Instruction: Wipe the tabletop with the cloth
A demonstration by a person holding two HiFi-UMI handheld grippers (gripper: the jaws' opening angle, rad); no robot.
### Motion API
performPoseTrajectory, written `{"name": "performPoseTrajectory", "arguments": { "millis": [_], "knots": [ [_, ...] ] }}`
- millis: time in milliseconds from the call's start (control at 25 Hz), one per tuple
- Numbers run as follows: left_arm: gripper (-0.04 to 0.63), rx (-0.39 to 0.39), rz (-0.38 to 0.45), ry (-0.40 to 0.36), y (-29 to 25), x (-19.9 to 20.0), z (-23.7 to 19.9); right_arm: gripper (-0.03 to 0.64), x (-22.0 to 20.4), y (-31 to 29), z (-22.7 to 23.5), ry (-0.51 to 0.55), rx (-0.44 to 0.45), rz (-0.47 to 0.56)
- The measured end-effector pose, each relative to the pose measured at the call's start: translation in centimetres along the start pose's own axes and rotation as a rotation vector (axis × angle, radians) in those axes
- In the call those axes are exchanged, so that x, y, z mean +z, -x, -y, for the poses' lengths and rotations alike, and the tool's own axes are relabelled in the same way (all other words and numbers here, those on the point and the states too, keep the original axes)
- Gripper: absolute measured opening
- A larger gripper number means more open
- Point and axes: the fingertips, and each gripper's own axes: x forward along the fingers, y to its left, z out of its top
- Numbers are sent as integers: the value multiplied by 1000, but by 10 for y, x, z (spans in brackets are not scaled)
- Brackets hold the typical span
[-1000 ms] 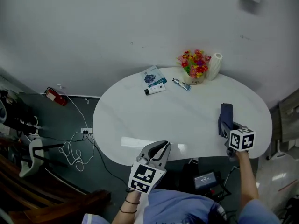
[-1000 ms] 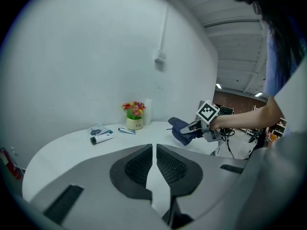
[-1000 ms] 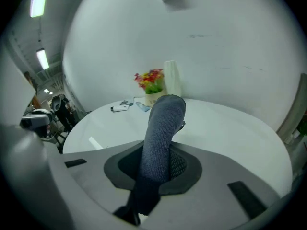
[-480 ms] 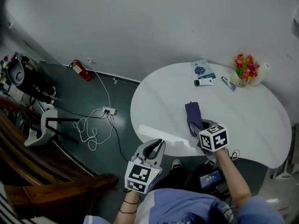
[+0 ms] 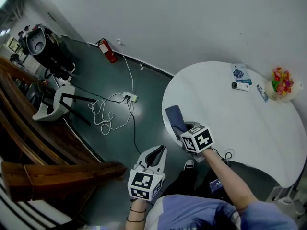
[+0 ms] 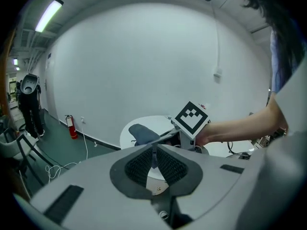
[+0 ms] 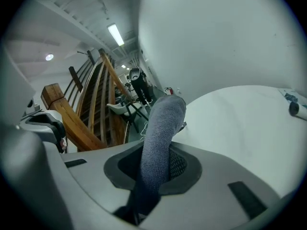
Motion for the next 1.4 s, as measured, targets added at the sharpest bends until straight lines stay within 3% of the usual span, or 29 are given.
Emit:
{"name": "performPoseTrajectory", "arguments": {
  "millis": [160, 280, 680, 1040, 1400],
  "knots": [
    [20, 28, 3, 32, 10, -12, -10, 70, -21, -23, -24, -20, 44, -52],
    [20, 15, -1, 37, 9, -17, -6, 69, -43, -26, -21, -25, 20, -93],
    [20, -114, 17, -37, -26, 8, 43, 71, -84, 36, 58, -129, -147, -85],
    [20, -232, 6, -118, -65, 31, 121, 71, -121, 132, 138, -227, -282, -33],
    [20, -363, -4, -213, -104, 51, 238, 71, -184, 251, 218, -329, -414, 17]
  ]
}}
